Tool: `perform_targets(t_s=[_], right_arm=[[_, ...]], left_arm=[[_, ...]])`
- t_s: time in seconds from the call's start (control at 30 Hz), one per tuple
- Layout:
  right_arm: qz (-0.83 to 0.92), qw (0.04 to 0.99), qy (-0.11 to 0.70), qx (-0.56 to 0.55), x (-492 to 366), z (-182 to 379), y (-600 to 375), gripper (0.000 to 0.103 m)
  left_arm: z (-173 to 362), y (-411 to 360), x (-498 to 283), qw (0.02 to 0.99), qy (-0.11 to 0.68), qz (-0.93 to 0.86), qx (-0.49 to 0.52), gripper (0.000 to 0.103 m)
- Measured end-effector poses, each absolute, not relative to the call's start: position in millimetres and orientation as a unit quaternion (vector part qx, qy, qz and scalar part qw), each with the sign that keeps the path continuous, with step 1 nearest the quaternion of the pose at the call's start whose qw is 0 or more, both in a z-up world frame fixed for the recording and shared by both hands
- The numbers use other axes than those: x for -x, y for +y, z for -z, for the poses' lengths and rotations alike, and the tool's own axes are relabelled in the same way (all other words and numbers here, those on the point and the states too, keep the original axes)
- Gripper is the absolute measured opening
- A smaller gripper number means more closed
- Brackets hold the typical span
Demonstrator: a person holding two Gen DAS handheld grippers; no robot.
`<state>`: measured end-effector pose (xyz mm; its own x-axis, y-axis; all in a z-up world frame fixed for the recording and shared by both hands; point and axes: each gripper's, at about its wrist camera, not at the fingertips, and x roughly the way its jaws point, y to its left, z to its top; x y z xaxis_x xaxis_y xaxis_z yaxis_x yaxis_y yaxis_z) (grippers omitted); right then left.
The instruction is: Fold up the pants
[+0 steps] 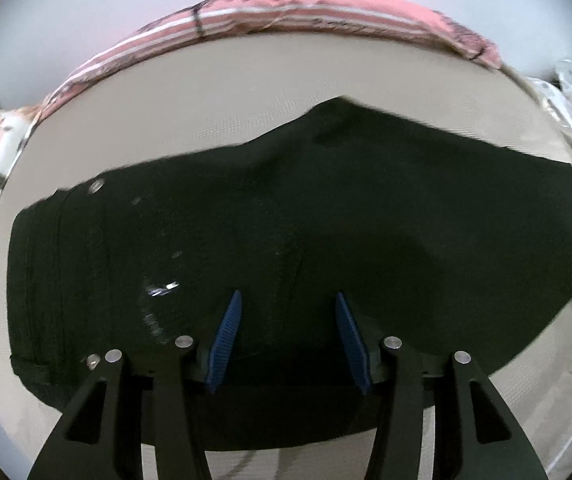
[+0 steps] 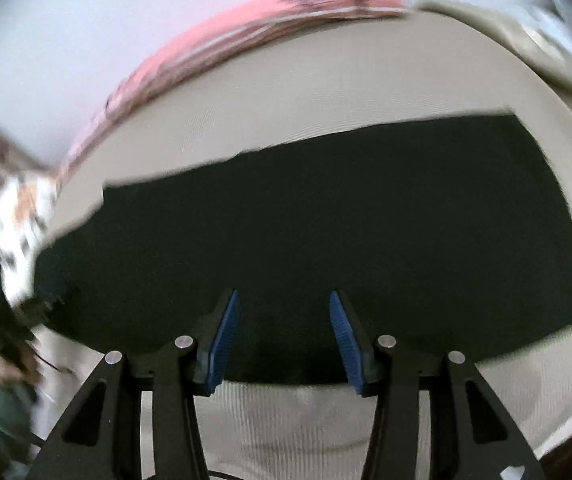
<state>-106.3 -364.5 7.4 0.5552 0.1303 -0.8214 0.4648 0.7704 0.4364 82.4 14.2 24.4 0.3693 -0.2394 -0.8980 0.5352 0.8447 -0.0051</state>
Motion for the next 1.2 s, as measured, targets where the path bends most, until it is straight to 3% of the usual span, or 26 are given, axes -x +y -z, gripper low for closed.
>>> perform_targets(t_s=[0.23,0.43,0.93,1.0,1.13,1.2], right_arm=[[0.188,0.76,0.439,-0.441,189,16,-429,0.046],[0.23,0.721,0.364,-0.544,239,45,-472,0.042],[0.217,0.763,0.285,-0.538,224,55,-512,0.037],[0.212,0.765,0.287,-0.536,224,55,-511,0.033],[0.215,0.761,0.287,-0.541,233,59,-509,0.015],[0.208,0.757,0.286,-0.549,231,58,-509,0.015]], left_arm=[[-48,-54,-62,0.798,0.488,0.315,-0.16,0.052],[-44,-108,-44,0.776,0.489,0.355,-0.18,0.052],[-12,-206,-10,0.752,0.496,0.38,-0.209,0.053],[-11,-212,-7,0.757,0.487,0.378,-0.219,0.057],[-6,-215,-8,0.764,0.476,0.376,-0.219,0.065],[-7,-213,-10,0.762,0.478,0.379,-0.217,0.065]])
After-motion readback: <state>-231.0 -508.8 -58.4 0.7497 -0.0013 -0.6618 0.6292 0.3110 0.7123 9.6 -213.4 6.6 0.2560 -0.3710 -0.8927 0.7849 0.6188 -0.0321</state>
